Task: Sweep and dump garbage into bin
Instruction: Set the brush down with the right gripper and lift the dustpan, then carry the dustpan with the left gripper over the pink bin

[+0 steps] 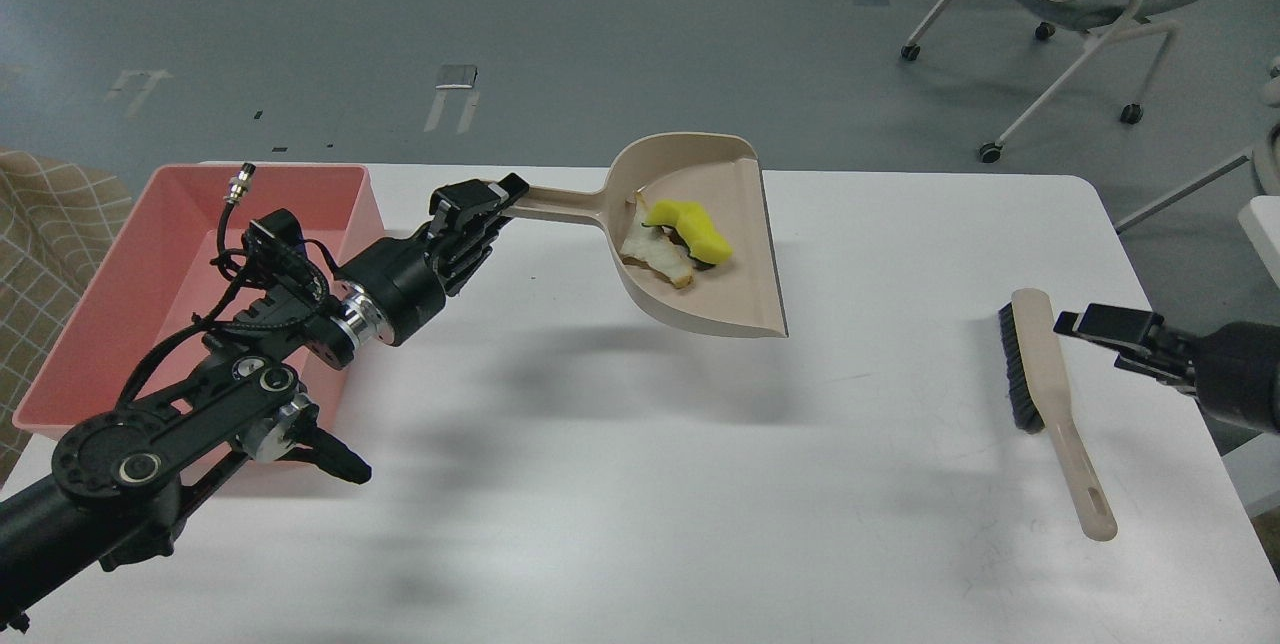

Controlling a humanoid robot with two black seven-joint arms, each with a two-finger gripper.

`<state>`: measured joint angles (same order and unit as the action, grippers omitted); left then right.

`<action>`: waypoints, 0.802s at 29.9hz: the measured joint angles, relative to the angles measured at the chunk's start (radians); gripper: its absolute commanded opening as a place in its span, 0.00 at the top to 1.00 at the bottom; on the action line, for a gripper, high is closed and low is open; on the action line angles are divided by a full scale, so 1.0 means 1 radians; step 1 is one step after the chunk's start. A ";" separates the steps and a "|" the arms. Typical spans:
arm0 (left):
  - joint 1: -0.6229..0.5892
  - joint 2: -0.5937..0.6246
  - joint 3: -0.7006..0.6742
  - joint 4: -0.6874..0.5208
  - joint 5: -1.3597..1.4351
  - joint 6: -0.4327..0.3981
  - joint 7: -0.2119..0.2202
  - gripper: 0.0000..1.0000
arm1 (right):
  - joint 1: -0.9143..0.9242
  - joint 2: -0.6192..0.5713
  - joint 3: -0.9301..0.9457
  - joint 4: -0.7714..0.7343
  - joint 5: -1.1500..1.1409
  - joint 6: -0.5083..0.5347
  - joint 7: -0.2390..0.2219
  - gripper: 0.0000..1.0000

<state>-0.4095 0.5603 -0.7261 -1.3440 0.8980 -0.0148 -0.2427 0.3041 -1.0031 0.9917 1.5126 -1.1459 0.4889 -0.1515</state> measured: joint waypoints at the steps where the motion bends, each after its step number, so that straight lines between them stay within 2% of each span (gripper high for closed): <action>1: -0.002 0.004 -0.006 0.000 -0.012 -0.001 0.000 0.86 | -0.001 0.011 0.030 0.000 0.012 0.000 0.002 0.01; 8: -0.005 0.047 -0.037 -0.004 -0.051 -0.007 -0.002 0.86 | 0.002 0.198 0.258 -0.021 0.090 0.000 0.006 0.01; 13: -0.001 0.071 -0.066 -0.023 -0.053 -0.008 -0.002 0.86 | -0.004 0.524 0.436 -0.114 0.174 0.000 0.006 0.01; 16: 0.011 0.113 -0.071 -0.061 -0.069 -0.005 -0.002 0.86 | -0.018 0.660 0.513 -0.137 0.190 0.000 0.006 0.01; 20: 0.030 0.167 -0.086 -0.094 -0.128 0.002 -0.002 0.86 | -0.031 0.753 0.562 -0.139 0.194 0.000 0.011 0.01; 24: 0.042 0.212 -0.132 -0.098 -0.152 -0.005 -0.002 0.86 | -0.034 0.798 0.592 -0.151 0.199 0.000 0.048 0.01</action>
<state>-0.3675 0.7725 -0.8580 -1.4419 0.7457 -0.0199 -0.2443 0.2703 -0.2055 1.5839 1.3620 -0.9471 0.4886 -0.1032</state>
